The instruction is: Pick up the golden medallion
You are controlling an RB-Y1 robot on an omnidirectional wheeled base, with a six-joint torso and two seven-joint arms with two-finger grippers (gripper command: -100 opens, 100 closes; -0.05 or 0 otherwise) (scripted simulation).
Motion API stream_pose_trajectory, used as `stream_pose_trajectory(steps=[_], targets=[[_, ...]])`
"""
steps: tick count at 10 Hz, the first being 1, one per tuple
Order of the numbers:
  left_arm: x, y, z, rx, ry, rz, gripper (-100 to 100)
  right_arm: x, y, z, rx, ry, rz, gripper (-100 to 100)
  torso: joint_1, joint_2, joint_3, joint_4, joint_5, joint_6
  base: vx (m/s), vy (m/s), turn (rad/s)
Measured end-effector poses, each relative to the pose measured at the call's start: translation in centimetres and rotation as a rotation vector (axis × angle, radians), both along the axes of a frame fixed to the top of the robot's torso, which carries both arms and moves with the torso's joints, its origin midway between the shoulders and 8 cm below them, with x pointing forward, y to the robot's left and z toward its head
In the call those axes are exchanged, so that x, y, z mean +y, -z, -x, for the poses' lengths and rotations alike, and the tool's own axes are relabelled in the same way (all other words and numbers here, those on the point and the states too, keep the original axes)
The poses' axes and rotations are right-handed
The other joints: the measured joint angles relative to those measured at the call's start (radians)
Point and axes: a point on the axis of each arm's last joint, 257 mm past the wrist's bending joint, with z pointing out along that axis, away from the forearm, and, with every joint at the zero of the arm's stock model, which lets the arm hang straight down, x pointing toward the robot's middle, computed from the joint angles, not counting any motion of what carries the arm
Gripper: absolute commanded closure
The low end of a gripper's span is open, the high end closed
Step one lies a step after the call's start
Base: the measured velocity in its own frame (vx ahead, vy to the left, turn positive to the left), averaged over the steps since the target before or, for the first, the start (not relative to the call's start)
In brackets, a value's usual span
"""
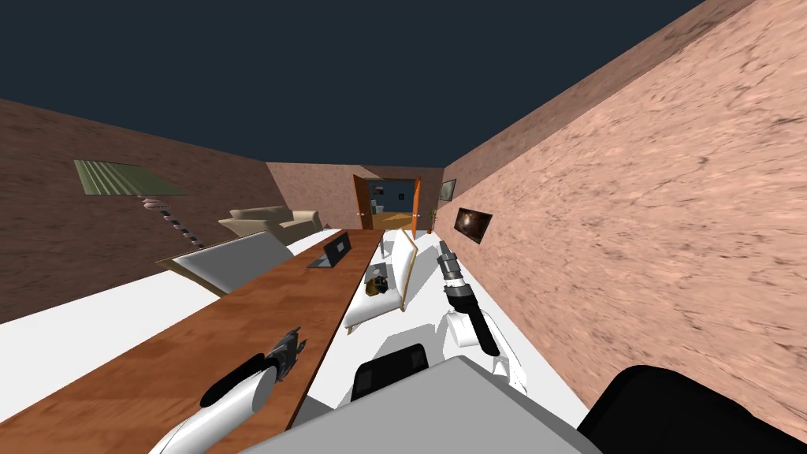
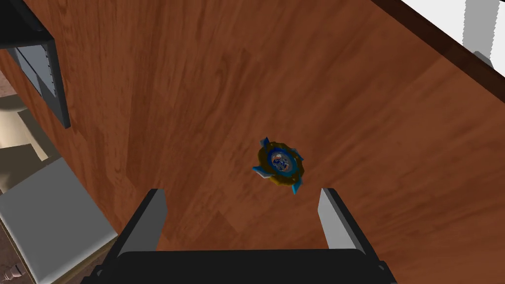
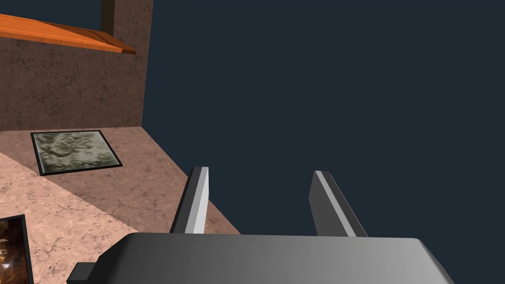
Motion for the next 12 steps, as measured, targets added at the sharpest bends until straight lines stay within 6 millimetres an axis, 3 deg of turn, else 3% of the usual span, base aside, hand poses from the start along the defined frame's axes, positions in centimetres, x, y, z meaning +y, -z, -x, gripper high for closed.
stream_pose_trajectory(steps=[2, 3, 4, 8, 9, 12], targets=[[0.1, 1.6, 1.2, 0.06, -0.004, 0.011, -100, 0.0, 0.0, 0.0, 0.0, 0.0, 0.0, 0, 0.0, 0.002, 0.001, 0.001, 0.0, 0.0, 0.042, -0.013, 0.017], [0.1, 1.8, 1.3, 0.065, -0.004, 0.012, 0, 0.0, 0.0, 0.0, 0.0, 0.0, 0.0, 0, 0.001, 0.004, 0.002, 0.001, 0.0, 0.0, 0.005, -0.001, -0.001], [0.1, 1.7, 1.2, 0.064, -0.004, 0.012, -100, 0.0, 0.0, 0.0, 0.0, 0.0, 0.0, 0, 0.001, 0.006, 0.003, 0.001, 0.0, 0.0, 0.015, 0.013, 0.004], [-0.2, 3.2, 0.9, 0.064, -0.003, 0.012, -100, 0.0, 0.0, 0.0, 0.0, 0.0, 0.0, 0, 0.003, 0.005, 0.003, 0.001, 0.001, 0.0, 0.021, 0.02, 0.001], [-0.2, 3.2, 0.9, 0.063, -0.003, 0.011, 100, 0.0, 0.0, 0.0, 0.0, 0.0, 0.0, 0, 0.002, 0.006, 0.003, 0.001, 0.0, 0.0, 0.0, 0.0, 0.0], [-0.2, 3.2, 1.0, 0.064, -0.005, 0.013, 100, 0.0, 0.0, 0.0, 0.0, 0.0, 0.0, 0, 0.001, 0.007, 0.004, 0.002, 0.0, 0.0, 0.0, 0.0, 0.0]])
